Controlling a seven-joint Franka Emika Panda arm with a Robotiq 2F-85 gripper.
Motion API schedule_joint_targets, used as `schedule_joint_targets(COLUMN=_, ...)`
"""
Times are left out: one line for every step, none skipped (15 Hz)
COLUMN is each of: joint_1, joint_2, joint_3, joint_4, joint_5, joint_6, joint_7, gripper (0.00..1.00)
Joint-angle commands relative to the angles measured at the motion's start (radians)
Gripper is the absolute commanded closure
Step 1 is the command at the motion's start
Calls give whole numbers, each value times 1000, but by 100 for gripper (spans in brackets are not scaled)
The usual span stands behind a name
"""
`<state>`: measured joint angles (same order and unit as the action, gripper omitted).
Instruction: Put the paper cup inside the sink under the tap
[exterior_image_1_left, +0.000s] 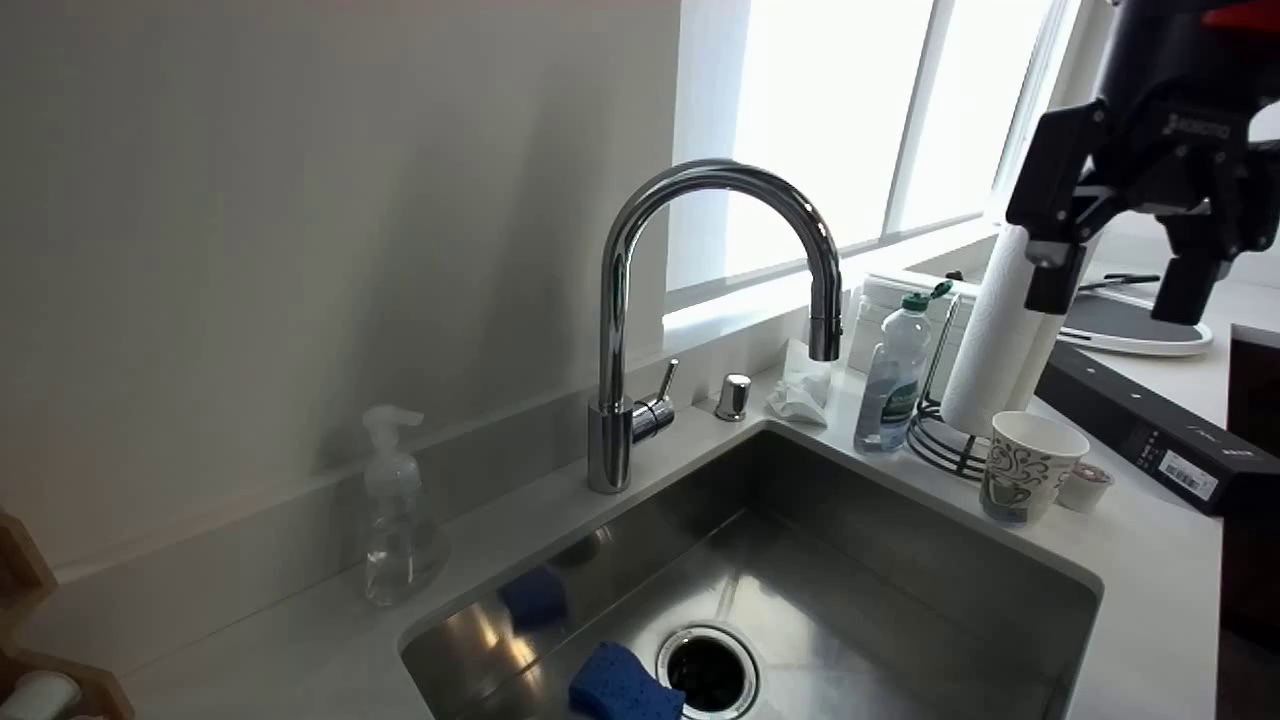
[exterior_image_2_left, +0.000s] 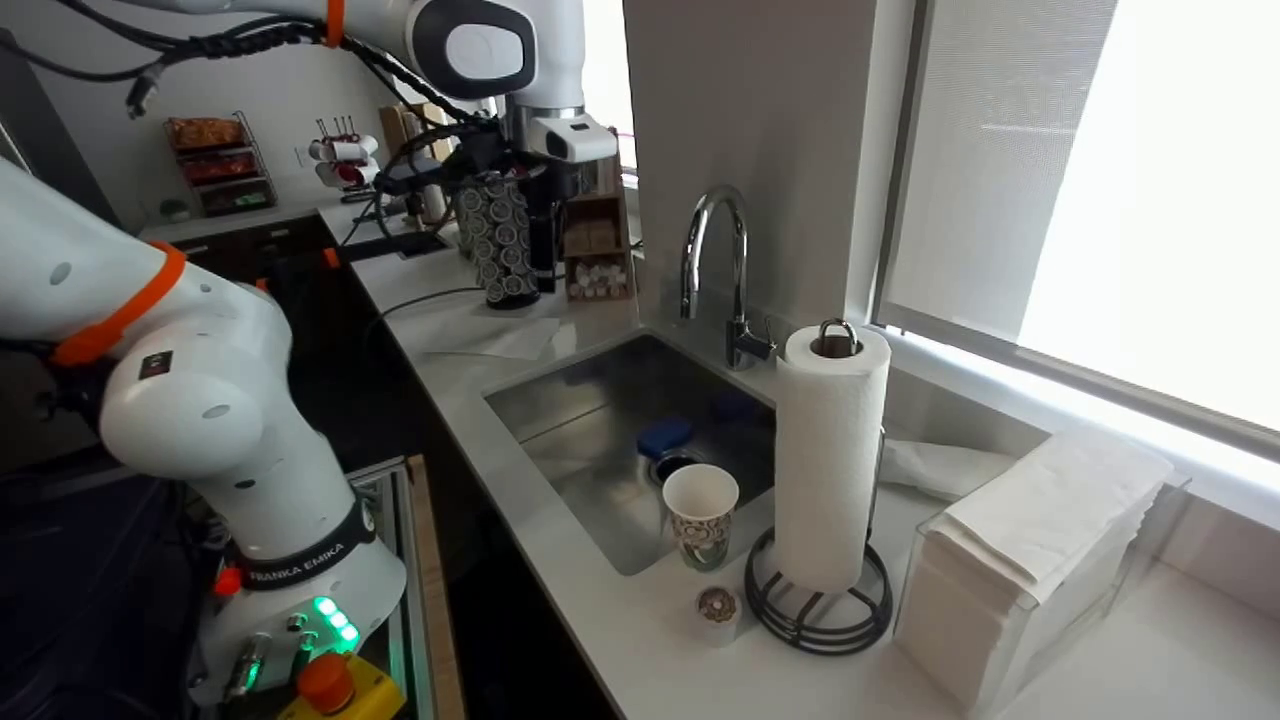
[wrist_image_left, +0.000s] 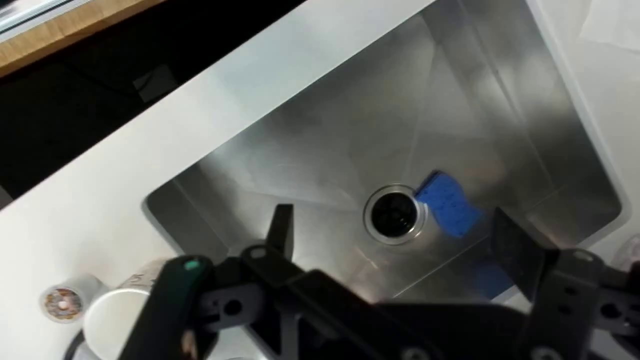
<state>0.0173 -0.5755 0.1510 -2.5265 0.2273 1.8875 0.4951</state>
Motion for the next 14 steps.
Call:
schedule_joint_targets(joint_1=-115, joint_2=-140, joint_3=-72, joint_4=-135, joint_5=-52, joint_6=18, joint_7=29, gripper=0)
schedule_joint_targets(joint_1=-155, joint_2=-151, joint_3=-97, joint_4=-156, joint_5=-71, joint_6=47, joint_7=21, gripper=0)
schedule_joint_targets(joint_1=-192, joint_2=-167, joint_3=-116, joint_4=-174, joint_5=-87, joint_6=61, joint_7=24, gripper=0)
schedule_joint_targets(joint_1=-233, joint_2=-161, joint_3=-136, joint_4=-184, joint_5=-112, joint_6=99, joint_7=18, gripper=0)
schedule_joint_targets(joint_1=-267, joint_2=-160, joint_3=-147, joint_4=-202, joint_5=-131, joint_6=147, joint_7=23, gripper=0)
schedule_joint_targets(joint_1=-303, joint_2=-150, joint_3=-158, joint_4=-212, joint_5=-148, joint_6=191, joint_7=33, gripper=0)
schedule_joint_targets(joint_1=-333, joint_2=-143, joint_3=-158, joint_4=-234, joint_5=-162, joint_6=246, joint_7=52, gripper=0)
schedule_joint_targets(joint_1=-367, joint_2=-128, joint_3=-151, joint_4=-253, joint_5=-186, joint_6=309, joint_7=70, gripper=0)
schedule_joint_targets(joint_1=-395, joint_2=-122, joint_3=-142, joint_4=-277, joint_5=-202, joint_6=368, joint_7=96, gripper=0)
schedule_joint_targets(joint_1=-419, joint_2=-57, joint_3=-132, joint_4=-218, joint_5=-216, joint_6=403, joint_7=128, gripper=0)
schedule_joint_targets(joint_1=-443, joint_2=-53, joint_3=-112, joint_4=-231, joint_5=-237, joint_6=445, joint_7=172, gripper=0)
schedule_joint_targets(joint_1=-397, joint_2=-94, joint_3=-159, joint_4=-231, joint_5=-204, joint_6=377, joint_7=91, gripper=0)
schedule_joint_targets(joint_1=-411, joint_2=-78, joint_3=-153, joint_4=-228, joint_5=-219, joint_6=406, joint_7=117, gripper=0)
schedule_joint_targets(joint_1=-418, joint_2=-65, joint_3=-147, joint_4=-225, joint_5=-225, joint_6=418, joint_7=131, gripper=0)
